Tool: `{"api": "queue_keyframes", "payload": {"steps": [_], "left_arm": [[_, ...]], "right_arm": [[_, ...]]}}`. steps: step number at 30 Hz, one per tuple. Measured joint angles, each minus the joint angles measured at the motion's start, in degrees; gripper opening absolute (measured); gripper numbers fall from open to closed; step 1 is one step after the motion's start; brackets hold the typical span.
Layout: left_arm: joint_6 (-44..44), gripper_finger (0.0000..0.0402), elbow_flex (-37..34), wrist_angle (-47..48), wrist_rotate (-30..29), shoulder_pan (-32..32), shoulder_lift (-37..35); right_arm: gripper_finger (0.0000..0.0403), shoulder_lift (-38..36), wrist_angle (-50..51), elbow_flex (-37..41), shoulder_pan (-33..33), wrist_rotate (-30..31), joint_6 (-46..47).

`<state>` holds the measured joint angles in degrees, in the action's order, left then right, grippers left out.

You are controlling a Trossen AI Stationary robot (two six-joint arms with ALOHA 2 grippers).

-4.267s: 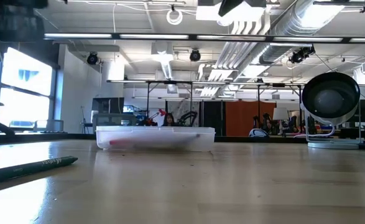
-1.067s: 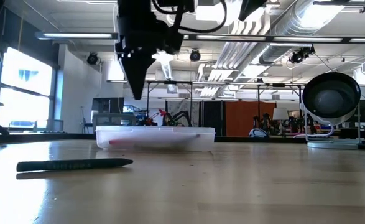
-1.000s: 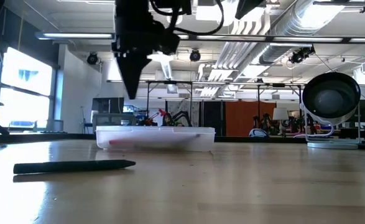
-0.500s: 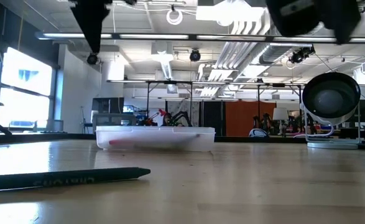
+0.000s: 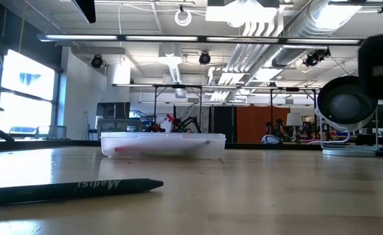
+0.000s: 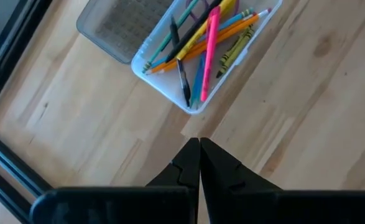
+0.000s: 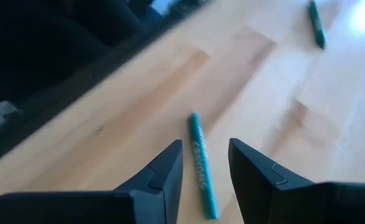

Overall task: Pick & place school supplies into a supply box
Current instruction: Put the right dark green crayon into the black box

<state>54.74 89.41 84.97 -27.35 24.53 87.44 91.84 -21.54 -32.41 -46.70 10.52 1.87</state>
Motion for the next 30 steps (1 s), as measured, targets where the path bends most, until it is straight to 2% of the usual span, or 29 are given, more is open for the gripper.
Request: {"api": "queue_keyframes", "payload": {"steps": [14, 18, 23, 27, 30], "left_arm": [[-0.42, 0.0049, 0.00, 0.50, -0.92, -0.13, 0.00], [-0.44, 0.0049, 0.00, 0.50, -0.90, -0.11, 0.00], [-0.47, 0.0049, 0.00, 0.56, -0.87, -0.11, 0.00], [-2.03, 0.0049, 0.00, 0.57, -0.85, -0.11, 0.00], [-1.99, 0.0049, 0.00, 0.57, -0.85, -0.11, 0.00]], "right_arm": [[0.0107, 11.67, -4.02, -0.62, 5.21, -4.91, -1.95], [0.0083, 13.68, -4.62, -0.72, 5.97, -7.12, -3.42], [0.0014, 14.14, -6.61, -0.64, 5.99, -7.11, -4.93], [0.0019, 12.98, -12.38, -0.38, 6.14, -6.05, -5.53], [0.0015, 9.51, -13.35, -0.17, 7.26, -1.72, -11.04]]}}
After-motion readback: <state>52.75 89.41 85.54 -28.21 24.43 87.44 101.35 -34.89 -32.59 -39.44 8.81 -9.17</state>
